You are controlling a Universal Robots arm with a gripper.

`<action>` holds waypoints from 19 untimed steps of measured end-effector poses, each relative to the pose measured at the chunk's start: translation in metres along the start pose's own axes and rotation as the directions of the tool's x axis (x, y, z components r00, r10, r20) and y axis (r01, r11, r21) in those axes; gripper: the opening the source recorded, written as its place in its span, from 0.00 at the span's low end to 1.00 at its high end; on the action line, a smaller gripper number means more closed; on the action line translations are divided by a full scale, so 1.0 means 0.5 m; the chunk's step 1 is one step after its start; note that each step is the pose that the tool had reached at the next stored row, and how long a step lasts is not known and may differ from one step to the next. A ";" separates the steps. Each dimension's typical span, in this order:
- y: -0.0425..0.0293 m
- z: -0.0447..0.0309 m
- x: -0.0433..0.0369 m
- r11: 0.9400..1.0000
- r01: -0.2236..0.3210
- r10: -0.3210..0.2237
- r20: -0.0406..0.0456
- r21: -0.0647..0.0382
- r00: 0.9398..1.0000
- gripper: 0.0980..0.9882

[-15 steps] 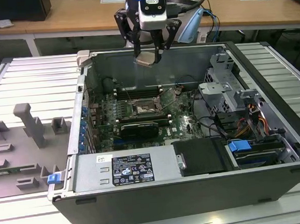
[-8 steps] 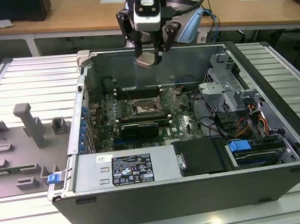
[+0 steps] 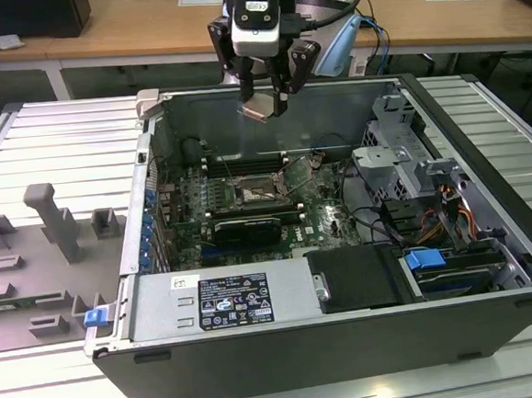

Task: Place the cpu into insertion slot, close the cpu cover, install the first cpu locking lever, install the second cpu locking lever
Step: 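Place the cpu into insertion slot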

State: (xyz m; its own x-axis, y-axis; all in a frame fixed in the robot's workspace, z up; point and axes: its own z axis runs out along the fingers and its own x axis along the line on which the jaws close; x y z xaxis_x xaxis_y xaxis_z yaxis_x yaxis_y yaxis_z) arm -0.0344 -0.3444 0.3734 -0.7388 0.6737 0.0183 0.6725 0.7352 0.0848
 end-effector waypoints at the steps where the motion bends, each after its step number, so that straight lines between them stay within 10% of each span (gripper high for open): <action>1: 0.000 0.001 0.000 1.000 -0.012 0.012 0.001 0.000 1.000 0.50; 19: -0.001 0.008 0.000 0.983 -0.181 0.181 0.015 -0.005 0.983 0.50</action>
State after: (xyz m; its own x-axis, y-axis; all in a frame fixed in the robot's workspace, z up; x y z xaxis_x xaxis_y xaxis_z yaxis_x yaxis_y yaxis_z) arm -0.0344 -0.3444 0.3694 -0.6040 0.7968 0.0183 0.7950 0.6007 0.0849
